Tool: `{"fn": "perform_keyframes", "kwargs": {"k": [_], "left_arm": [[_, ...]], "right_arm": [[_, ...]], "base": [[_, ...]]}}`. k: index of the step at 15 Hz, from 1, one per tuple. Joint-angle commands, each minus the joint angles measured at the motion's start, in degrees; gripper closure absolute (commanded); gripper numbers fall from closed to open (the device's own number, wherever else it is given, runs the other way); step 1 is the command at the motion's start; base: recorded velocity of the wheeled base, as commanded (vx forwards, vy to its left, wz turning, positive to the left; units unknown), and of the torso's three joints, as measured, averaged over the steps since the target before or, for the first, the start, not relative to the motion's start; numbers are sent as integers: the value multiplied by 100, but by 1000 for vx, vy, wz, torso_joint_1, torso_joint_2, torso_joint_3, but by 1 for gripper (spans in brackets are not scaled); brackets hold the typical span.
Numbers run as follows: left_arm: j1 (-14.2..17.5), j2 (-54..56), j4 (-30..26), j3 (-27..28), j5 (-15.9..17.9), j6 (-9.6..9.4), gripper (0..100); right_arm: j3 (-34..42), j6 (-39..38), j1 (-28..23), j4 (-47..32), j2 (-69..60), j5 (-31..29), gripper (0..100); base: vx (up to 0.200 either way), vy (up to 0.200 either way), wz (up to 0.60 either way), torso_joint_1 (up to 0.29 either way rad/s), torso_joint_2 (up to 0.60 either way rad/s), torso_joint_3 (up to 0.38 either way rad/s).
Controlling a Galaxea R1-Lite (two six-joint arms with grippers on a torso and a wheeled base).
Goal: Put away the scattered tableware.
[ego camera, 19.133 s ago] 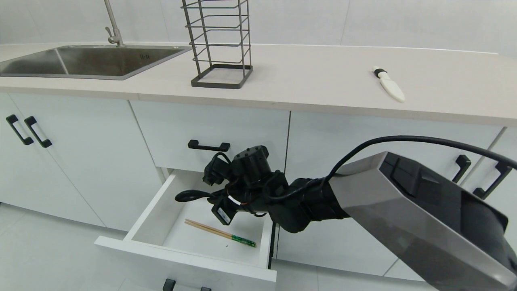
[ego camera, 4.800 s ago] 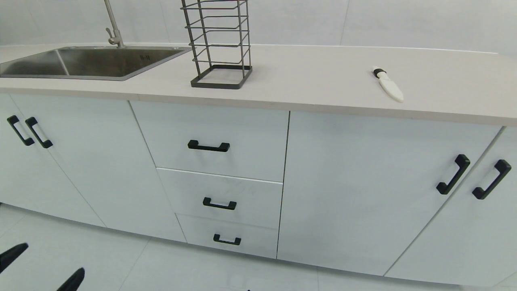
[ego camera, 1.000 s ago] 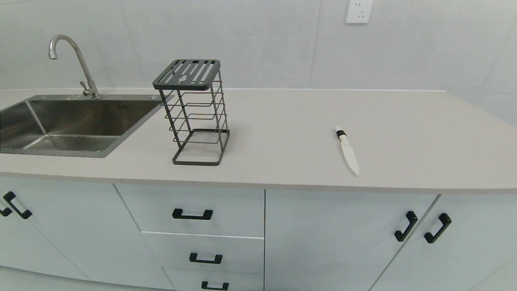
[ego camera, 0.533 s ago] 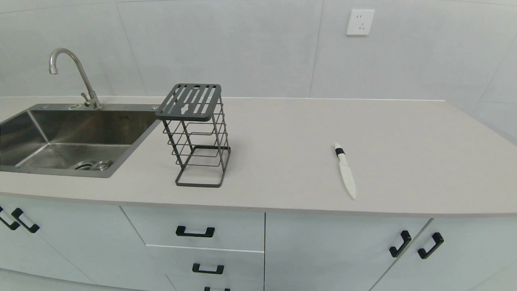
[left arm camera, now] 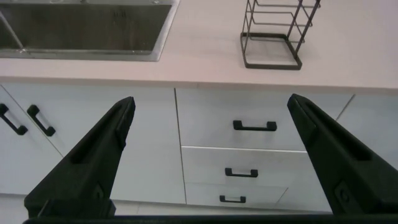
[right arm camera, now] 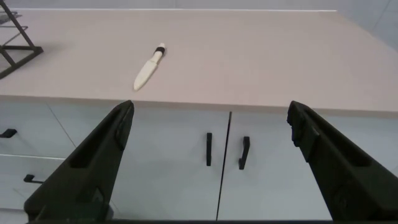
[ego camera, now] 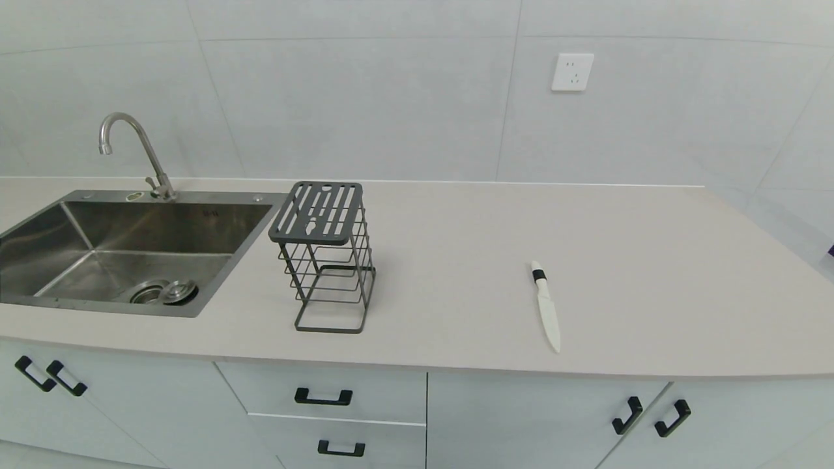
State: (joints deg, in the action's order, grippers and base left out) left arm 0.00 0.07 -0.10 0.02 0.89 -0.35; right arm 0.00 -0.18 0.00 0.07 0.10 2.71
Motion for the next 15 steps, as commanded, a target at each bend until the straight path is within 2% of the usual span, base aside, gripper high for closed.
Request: {"fn": "perform_keyframes", "kwargs": {"k": [1, 4, 5, 8, 15], "left_arm": [[0, -7, -8, -2, 8, -9, 0], [0, -7, 1, -2, -1, -9, 0], [0, -7, 1, -2, -1, 0, 0], [0, -7, -8, -2, -1, -9, 0], [0, -7, 1, -2, -1, -9, 0]], "right_arm": [[0, 1, 0, 1, 8, 2, 0], [0, 1, 0, 1, 8, 2, 0], [0, 1, 0, 1, 8, 2, 0], [0, 1, 0, 1, 8, 2, 0], [0, 1, 0, 1, 8, 2, 0]], "base": [[0, 0, 0, 305, -603, -295], [0, 0, 0, 238, -461, -217], [0, 0, 0, 41, -85, -51], [200, 0, 0, 12, -28, -12], [0, 0, 0, 0, 0, 0]]}}
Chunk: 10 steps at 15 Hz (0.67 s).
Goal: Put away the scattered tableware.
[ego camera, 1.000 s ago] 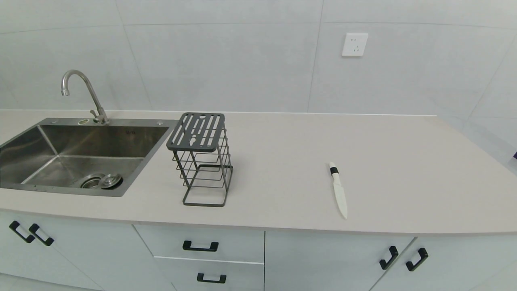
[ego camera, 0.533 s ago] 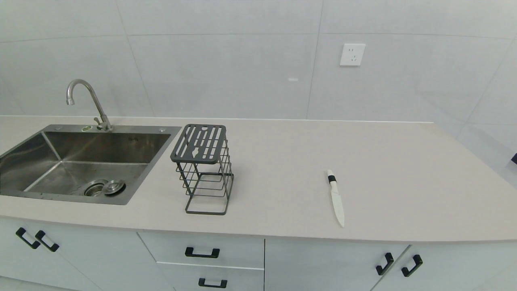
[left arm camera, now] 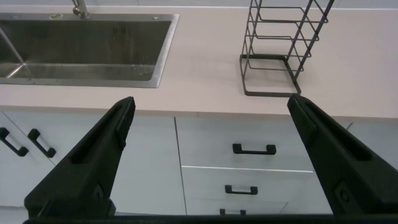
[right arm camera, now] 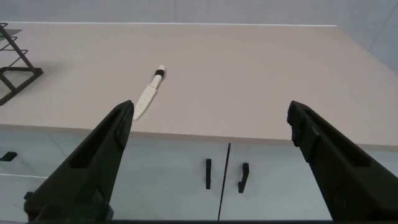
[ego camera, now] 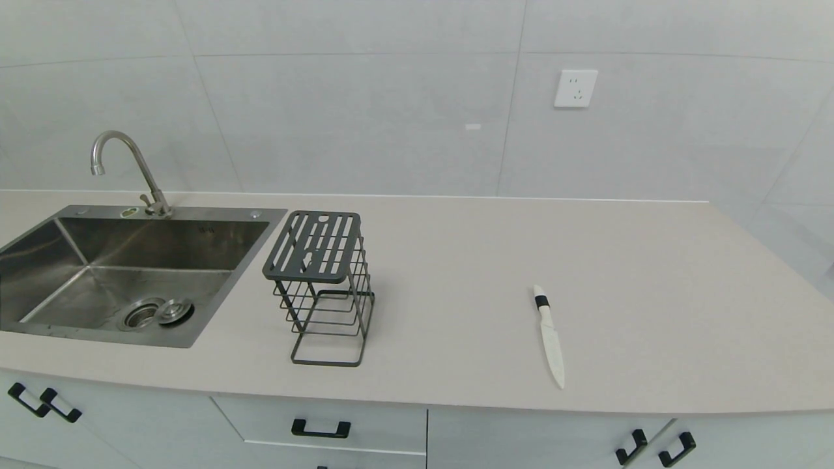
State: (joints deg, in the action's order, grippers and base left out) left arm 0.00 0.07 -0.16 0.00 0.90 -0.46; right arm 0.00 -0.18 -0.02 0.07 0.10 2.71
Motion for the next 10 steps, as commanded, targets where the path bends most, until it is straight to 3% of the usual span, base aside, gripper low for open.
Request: {"fn": "perform_keyframes", "kwargs": {"k": [1, 6, 10], "left_arm": [[0, -7, 7, 0, 6, 2, 0], [0, -7, 7, 0, 6, -15, 0], [0, -7, 7, 0, 6, 20, 0]], "right_arm": [[0, 1, 2, 1, 8, 2, 0], [0, 9, 2, 1, 8, 2, 0], [0, 1, 2, 1, 8, 2, 0]], "base": [[0, 0, 0, 0, 0, 0], [0, 0, 0, 0, 0, 0], [0, 0, 0, 189, -1, 192]]}}
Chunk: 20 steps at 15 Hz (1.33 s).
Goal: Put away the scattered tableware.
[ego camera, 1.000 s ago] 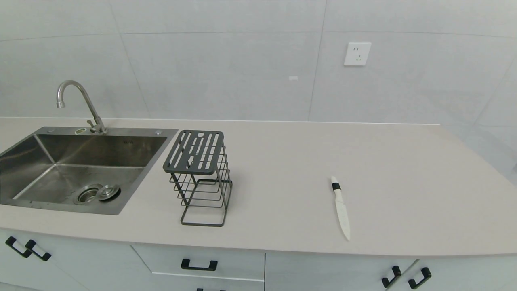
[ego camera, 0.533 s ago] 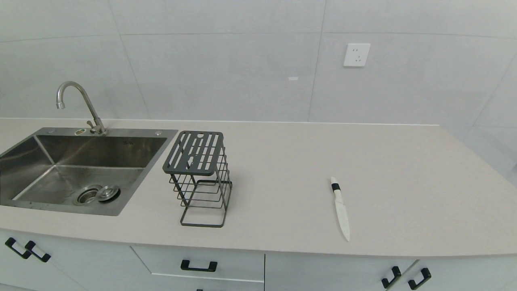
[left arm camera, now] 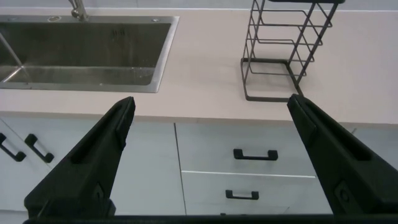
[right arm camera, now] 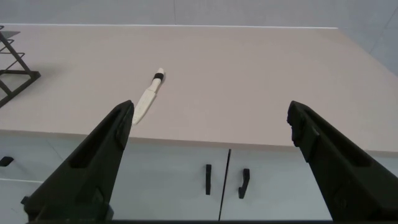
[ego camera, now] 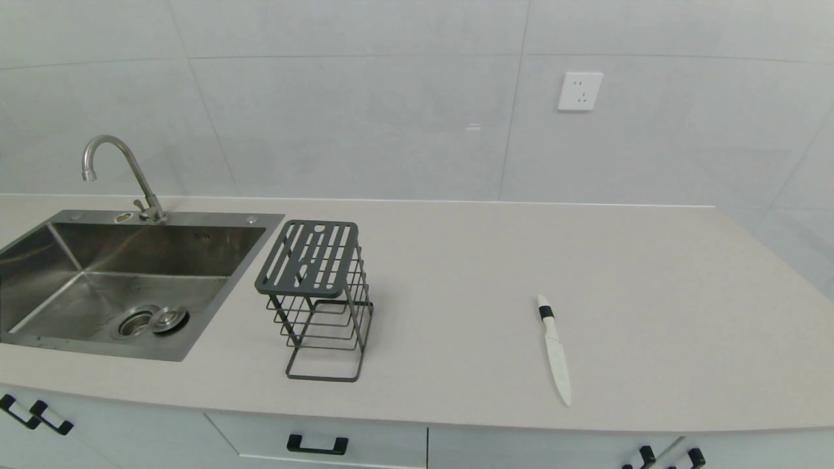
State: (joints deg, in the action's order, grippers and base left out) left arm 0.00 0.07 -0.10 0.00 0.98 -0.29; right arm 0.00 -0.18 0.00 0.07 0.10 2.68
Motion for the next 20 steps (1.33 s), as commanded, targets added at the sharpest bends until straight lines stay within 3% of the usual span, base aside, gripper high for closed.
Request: {"fn": "perform_keyframes", "kwargs": {"k": [1, 8, 17, 18, 20], "left_arm": [[0, -7, 1, 0, -1, 3, 0], [0, -7, 19, 0, -1, 3, 0], [-9, -7, 19, 0, 17, -32, 0], [-9, -7, 19, 0, 17, -32, 0], [-9, -7, 19, 0, 8, -32, 0]], "right_arm": [[0, 1, 0, 1, 8, 4, 0], [0, 1, 0, 1, 8, 4, 0], [0, 124, 9, 19, 8, 31, 0], [-202, 80, -9, 502, 8, 22, 0], [-1512, 106, -202, 1065, 693, 127, 0]], "base": [[0, 0, 0, 281, -12, 242], [0, 0, 0, 293, -57, 232], [0, 0, 0, 11, -2, 7], [0, 0, 0, 0, 0, 0], [0, 0, 0, 0, 0, 0]]}}
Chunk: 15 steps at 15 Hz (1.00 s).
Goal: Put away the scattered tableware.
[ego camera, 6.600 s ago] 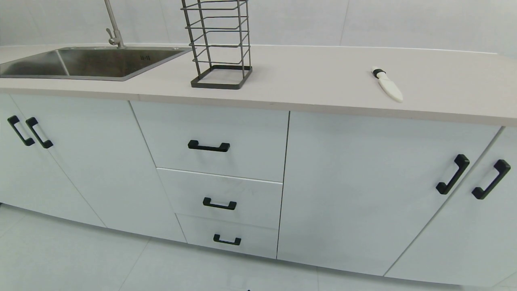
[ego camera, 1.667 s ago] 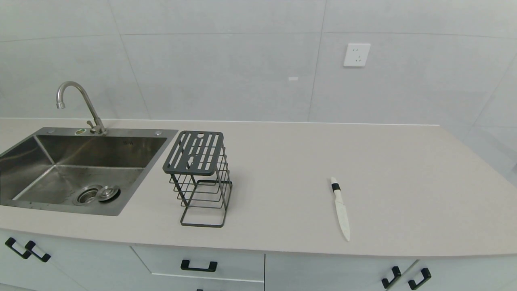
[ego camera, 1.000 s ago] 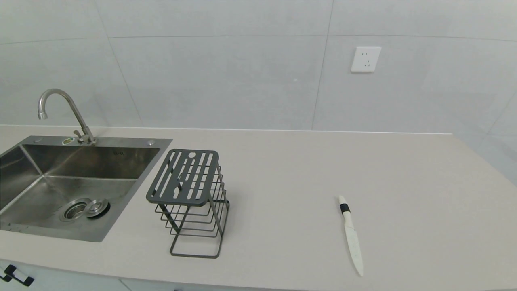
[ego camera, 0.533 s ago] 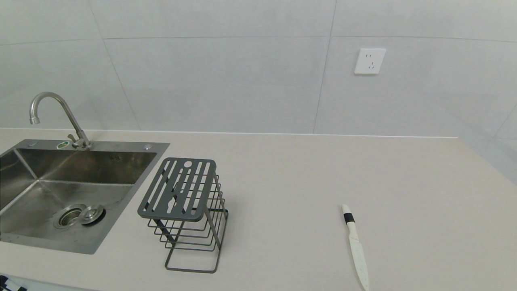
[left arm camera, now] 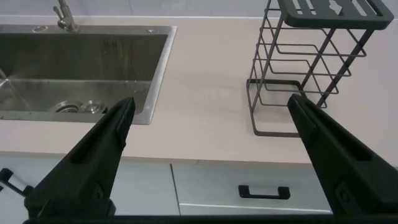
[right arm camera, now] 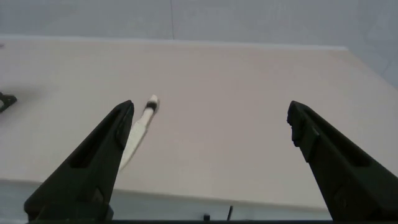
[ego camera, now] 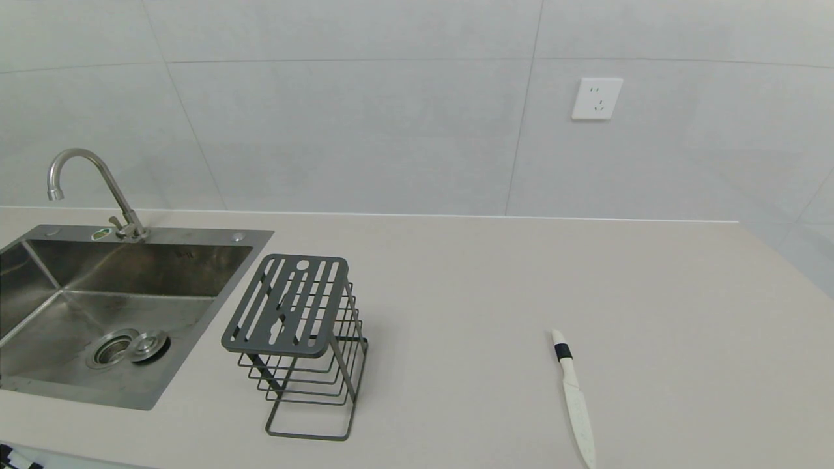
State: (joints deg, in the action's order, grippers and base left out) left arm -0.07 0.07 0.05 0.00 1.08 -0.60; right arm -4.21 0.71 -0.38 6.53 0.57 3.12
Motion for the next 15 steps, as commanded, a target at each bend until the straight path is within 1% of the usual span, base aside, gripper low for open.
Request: {"fn": "perform_keyframes", "kwargs": {"k": [1, 2, 3, 6, 7, 9, 11, 13, 15], "left_arm": [[-1, -7, 4, 0, -3, -2, 0], [-1, -7, 4, 0, -3, -2, 0], [-1, -7, -5, 0, -3, 7, 0], [-1, -7, 4, 0, -3, -2, 0], [-1, -7, -5, 0, 6, -2, 0], [-1, -7, -5, 0, 6, -19, 0], [-1, -7, -5, 0, 6, -28, 0], [-1, -7, -5, 0, 6, -28, 0], [-1, -7, -5, 0, 6, -37, 0]], "right_arm": [[-1381, 149, -147, 410, 989, 417, 0], [-1425, 175, -138, 410, 1358, 857, 0], [-1408, 167, -129, 384, 1780, 1138, 0], [-1399, 167, 47, 155, 2720, 1569, 0], [-1408, 167, 205, 102, 3239, 1648, 0], [-1381, 158, 679, 94, 4425, 1639, 0], [-1434, 167, 767, 129, 5366, 1622, 0], [-1460, 219, 943, 129, 5902, 1586, 0], [-1434, 219, 1172, 120, 6139, 1402, 0]], "base": [[0, 0, 0, 0, 0, 0], [0, 0, 0, 0, 0, 0], [0, 0, 0, 0, 0, 0], [0, 0, 0, 0, 0, 0], [0, 0, 0, 0, 0, 0], [0, 0, 0, 0, 0, 0], [0, 0, 0, 0, 0, 0], [0, 0, 0, 0, 0, 0], [0, 0, 0, 0, 0, 0]]}}
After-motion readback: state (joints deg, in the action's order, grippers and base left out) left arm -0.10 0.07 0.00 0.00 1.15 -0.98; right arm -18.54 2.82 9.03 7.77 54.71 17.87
